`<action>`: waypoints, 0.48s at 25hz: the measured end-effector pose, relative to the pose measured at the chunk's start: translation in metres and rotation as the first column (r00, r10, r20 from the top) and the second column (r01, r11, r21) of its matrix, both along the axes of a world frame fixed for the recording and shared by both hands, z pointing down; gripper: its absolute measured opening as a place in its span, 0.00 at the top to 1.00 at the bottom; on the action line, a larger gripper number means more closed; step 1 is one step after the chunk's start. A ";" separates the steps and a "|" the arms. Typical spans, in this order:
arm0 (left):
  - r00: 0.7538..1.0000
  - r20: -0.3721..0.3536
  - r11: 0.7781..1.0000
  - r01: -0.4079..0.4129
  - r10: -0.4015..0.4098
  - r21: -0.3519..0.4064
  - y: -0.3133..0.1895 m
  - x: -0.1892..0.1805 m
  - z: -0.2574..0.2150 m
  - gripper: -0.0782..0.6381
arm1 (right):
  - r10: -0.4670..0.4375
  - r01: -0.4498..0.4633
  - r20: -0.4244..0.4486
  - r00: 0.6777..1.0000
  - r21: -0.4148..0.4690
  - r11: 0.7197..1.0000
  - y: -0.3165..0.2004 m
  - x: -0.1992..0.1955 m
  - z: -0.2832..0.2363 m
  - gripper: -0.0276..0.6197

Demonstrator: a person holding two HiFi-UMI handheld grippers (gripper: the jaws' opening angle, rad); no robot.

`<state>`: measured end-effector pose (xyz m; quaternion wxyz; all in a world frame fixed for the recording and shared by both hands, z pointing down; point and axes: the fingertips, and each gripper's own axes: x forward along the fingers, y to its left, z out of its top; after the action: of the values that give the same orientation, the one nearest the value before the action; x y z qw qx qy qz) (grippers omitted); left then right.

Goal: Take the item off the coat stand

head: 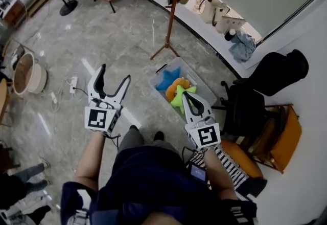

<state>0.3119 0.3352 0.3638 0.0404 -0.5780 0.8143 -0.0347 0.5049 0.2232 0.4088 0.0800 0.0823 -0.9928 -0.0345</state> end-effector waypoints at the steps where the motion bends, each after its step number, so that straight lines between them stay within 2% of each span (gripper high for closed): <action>1: 1.000 -0.004 1.000 -0.006 0.006 0.003 -0.004 -0.004 0.001 0.40 | 0.002 -0.002 -0.002 1.000 -0.001 1.000 -0.002 -0.002 0.002 0.93; 7: 0.999 -0.004 0.999 -0.048 0.048 0.024 -0.029 -0.051 0.000 0.40 | 0.039 -0.039 -0.004 0.999 0.000 0.999 -0.012 -0.040 0.004 0.93; 12: 0.990 -0.002 0.989 -0.140 0.140 0.054 -0.054 -0.122 -0.003 0.40 | 0.099 -0.099 -0.014 0.995 -0.014 0.995 -0.022 -0.109 0.009 0.93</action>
<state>0.1904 0.2807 0.3611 0.0559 -0.6324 0.7726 -0.0085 0.3963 0.2013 0.4173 0.0887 0.1307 -0.9872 -0.0236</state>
